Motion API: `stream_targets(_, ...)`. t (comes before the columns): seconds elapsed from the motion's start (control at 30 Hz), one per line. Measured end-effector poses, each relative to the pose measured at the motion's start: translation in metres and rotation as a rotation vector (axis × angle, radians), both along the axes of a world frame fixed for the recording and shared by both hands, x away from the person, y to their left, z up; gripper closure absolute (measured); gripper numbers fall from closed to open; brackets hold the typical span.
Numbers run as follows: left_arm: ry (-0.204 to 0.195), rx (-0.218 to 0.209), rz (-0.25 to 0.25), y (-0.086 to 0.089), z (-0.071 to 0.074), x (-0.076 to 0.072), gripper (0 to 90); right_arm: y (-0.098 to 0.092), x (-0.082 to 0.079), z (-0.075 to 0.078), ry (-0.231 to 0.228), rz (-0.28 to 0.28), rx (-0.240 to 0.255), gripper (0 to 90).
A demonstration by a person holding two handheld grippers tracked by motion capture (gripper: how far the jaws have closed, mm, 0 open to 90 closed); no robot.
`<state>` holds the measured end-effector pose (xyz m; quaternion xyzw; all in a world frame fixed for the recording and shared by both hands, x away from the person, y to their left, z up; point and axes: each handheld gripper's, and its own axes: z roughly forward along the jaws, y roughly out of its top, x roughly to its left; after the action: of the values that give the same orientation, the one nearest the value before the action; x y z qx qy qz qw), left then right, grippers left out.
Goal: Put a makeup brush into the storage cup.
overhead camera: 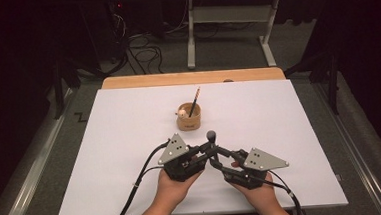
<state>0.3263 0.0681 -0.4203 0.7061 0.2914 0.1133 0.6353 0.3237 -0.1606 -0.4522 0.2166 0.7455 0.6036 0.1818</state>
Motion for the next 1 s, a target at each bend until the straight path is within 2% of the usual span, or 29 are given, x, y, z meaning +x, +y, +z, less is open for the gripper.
stream_targets(0.23, -0.003, 0.005, 0.004, 0.002, 0.000, 0.000, 76.6, 0.000, 0.000, 0.000, -0.005, -0.017, -0.006, 46.4)
stream_targets(0.67, 0.000, 0.012, 0.027, 0.011, -0.004, 0.000, 76.6, 0.002, 0.003, -0.002, 0.042, -0.023, -0.005, 20.0)
stream_targets(0.9, 0.000, 0.017, 0.036, 0.017, -0.006, -0.002, 76.6, 0.003, 0.005, -0.003, 0.067, -0.039, 0.001, 1.5)
stream_targets(1.0, -0.002, 0.024, 0.047, 0.020, -0.007, -0.002, 76.6, 0.003, 0.006, -0.004, 0.079, -0.046, -0.009, 0.1)
